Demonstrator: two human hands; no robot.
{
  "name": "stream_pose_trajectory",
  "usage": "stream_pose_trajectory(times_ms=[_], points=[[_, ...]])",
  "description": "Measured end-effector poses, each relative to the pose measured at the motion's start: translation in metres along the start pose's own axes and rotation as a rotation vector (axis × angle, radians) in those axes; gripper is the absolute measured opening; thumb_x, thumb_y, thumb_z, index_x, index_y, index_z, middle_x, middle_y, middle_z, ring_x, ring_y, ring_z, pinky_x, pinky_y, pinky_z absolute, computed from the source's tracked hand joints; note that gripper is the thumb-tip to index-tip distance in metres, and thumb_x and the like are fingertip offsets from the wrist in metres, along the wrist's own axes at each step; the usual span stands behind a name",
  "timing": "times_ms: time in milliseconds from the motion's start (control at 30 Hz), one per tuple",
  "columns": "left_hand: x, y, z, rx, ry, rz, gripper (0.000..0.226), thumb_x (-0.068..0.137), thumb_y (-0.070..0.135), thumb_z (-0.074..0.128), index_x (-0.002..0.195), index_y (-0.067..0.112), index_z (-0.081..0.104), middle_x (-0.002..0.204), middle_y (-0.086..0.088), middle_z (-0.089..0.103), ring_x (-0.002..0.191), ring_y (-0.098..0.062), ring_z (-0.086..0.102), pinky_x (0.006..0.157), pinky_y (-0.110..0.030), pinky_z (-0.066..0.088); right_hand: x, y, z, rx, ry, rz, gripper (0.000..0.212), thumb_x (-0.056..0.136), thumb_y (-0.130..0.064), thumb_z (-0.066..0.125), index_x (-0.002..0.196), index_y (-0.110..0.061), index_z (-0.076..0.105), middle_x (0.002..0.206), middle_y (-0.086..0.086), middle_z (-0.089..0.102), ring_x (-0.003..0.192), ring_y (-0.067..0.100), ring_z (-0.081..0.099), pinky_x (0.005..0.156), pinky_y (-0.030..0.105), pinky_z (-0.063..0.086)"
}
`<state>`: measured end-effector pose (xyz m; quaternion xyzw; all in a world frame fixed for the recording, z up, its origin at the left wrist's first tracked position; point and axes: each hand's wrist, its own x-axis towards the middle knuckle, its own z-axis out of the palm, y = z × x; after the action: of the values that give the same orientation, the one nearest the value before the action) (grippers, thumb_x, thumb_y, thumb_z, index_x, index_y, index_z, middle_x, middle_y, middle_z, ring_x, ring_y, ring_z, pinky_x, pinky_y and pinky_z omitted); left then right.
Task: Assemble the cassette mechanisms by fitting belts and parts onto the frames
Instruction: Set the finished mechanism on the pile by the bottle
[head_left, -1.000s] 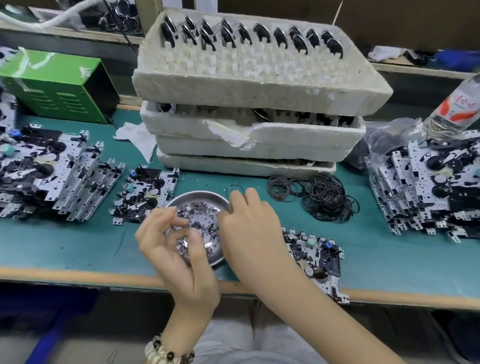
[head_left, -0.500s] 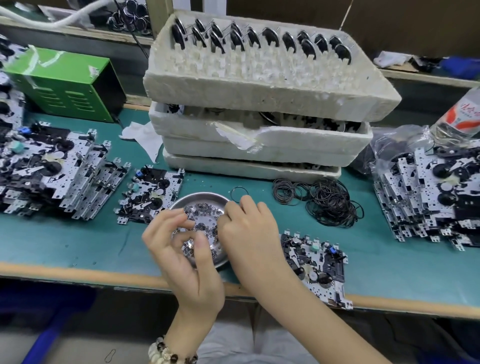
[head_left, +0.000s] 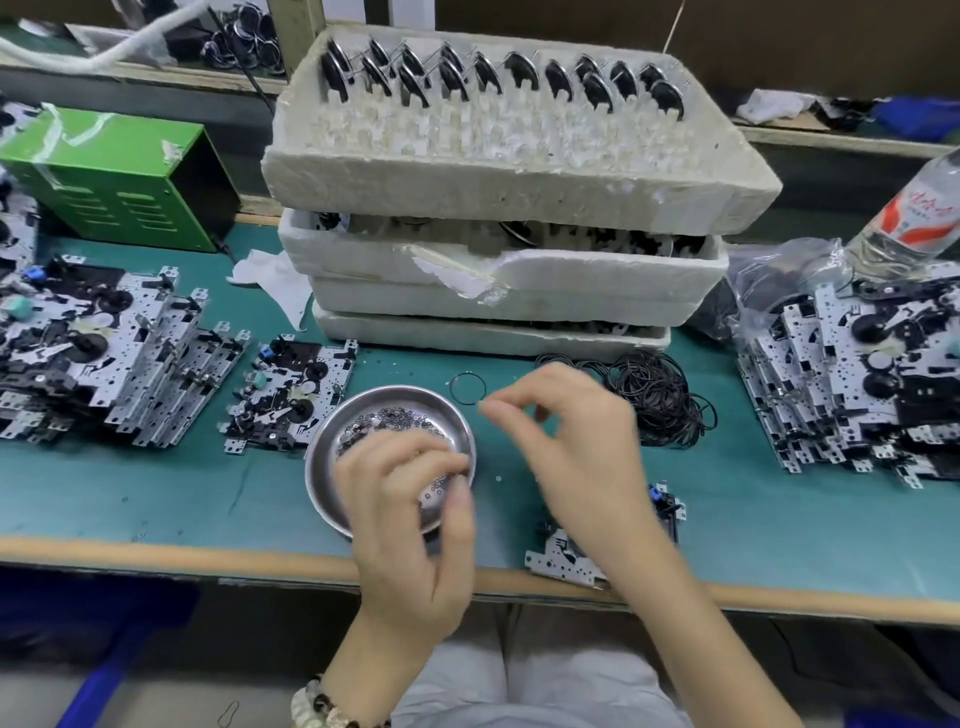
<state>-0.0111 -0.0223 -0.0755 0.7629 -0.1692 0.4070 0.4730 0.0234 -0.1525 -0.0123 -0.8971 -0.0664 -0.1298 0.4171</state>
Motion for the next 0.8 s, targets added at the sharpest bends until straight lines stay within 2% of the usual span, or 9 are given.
stream_pose_trajectory(times_ms=[67, 133, 233, 300, 400, 467, 533, 600, 800], points=[[0.001, 0.010, 0.004, -0.023, -0.206, 0.038, 0.024, 0.093, 0.024, 0.057, 0.114, 0.013, 0.055, 0.114, -0.003, 0.057, 0.112, -0.023, 0.052, 0.102, -0.034, 0.034, -0.011, 0.014, -0.024, 0.077, 0.155, 0.068, 0.008, 0.083, -0.019, 0.076, 0.076, -0.022, 0.075, 0.076, -0.013, 0.067, 0.075, 0.005, 0.059, 0.070, 0.013, 0.040], [0.000, 0.019, 0.011, -0.103, -0.477, 0.022, 0.050, 0.088, 0.035, 0.066, 0.130, 0.014, 0.048, 0.129, -0.001, 0.050, 0.126, -0.023, 0.046, 0.110, -0.035, 0.033, -0.025, 0.028, -0.045, 0.066, 0.227, 0.148, 0.011, 0.082, -0.018, 0.077, 0.075, -0.027, 0.075, 0.075, -0.015, 0.068, 0.074, 0.005, 0.062, 0.068, 0.009, 0.039], [-0.003, 0.021, 0.023, -0.094, -0.841, -0.056, 0.098, 0.080, 0.052, 0.076, 0.153, 0.025, 0.017, 0.157, 0.005, 0.021, 0.150, -0.022, 0.021, 0.120, -0.041, 0.026, -0.045, 0.046, -0.060, -0.023, 0.260, 0.256, 0.015, 0.081, -0.021, 0.078, 0.074, -0.033, 0.072, 0.073, -0.018, 0.068, 0.076, 0.008, 0.061, 0.067, 0.010, 0.037], [-0.004, 0.018, 0.031, -0.072, -0.944, -0.074, 0.111, 0.077, 0.056, 0.077, 0.155, 0.037, 0.000, 0.162, 0.009, 0.005, 0.153, -0.015, 0.009, 0.121, -0.044, 0.026, -0.057, 0.050, -0.055, -0.131, 0.284, 0.271, 0.017, 0.079, -0.024, 0.079, 0.072, -0.036, 0.071, 0.079, -0.019, 0.066, 0.085, 0.009, 0.055, 0.076, 0.008, 0.034], [-0.007, 0.016, 0.039, -0.087, -0.894, -0.134, 0.112, 0.071, 0.058, 0.080, 0.152, 0.043, 0.004, 0.160, 0.009, 0.011, 0.150, -0.010, 0.014, 0.122, -0.033, 0.023, -0.069, 0.047, -0.032, -0.183, 0.316, 0.298, 0.012, 0.075, -0.025, 0.082, 0.070, -0.033, 0.075, 0.106, -0.007, 0.060, 0.109, 0.015, 0.038, 0.094, 0.008, 0.024], [-0.010, 0.019, 0.042, -0.114, -0.811, -0.204, 0.105, 0.069, 0.056, 0.075, 0.151, 0.043, 0.010, 0.156, 0.011, 0.017, 0.147, -0.009, 0.019, 0.119, -0.019, 0.019, -0.072, 0.043, -0.016, -0.187, 0.357, 0.330, 0.010, 0.074, -0.025, 0.083, 0.070, -0.030, 0.076, 0.117, -0.003, 0.058, 0.114, 0.014, 0.031, 0.100, 0.021, 0.027], [-0.013, 0.021, 0.043, -0.133, -0.762, -0.248, 0.102, 0.068, 0.049, 0.073, 0.150, 0.046, 0.013, 0.155, 0.015, 0.017, 0.146, -0.010, 0.022, 0.115, -0.012, 0.017, -0.073, 0.039, -0.007, -0.227, 0.420, 0.362, 0.009, 0.072, -0.026, 0.084, 0.070, -0.029, 0.076, 0.119, -0.002, 0.060, 0.115, 0.020, 0.034, 0.098, 0.038, 0.032], [-0.015, 0.022, 0.043, -0.151, -0.735, -0.272, 0.101, 0.067, 0.044, 0.073, 0.149, 0.049, 0.013, 0.154, 0.017, 0.017, 0.146, -0.012, 0.024, 0.115, -0.013, 0.021, -0.072, 0.037, -0.005, -0.264, 0.449, 0.387, 0.008, 0.071, -0.028, 0.084, 0.069, -0.030, 0.076, 0.118, -0.003, 0.062, 0.114, 0.027, 0.038, 0.094, 0.046, 0.033], [-0.015, 0.023, 0.045, -0.143, -0.651, -0.324, 0.094, 0.071, 0.040, 0.070, 0.149, 0.049, 0.018, 0.153, 0.013, 0.023, 0.146, -0.019, 0.029, 0.116, -0.020, 0.026, -0.070, 0.036, -0.002, -0.304, 0.437, 0.414, 0.012, 0.069, -0.031, 0.086, 0.065, -0.031, 0.075, 0.109, -0.009, 0.062, 0.111, 0.026, 0.038, 0.089, 0.039, 0.028]])
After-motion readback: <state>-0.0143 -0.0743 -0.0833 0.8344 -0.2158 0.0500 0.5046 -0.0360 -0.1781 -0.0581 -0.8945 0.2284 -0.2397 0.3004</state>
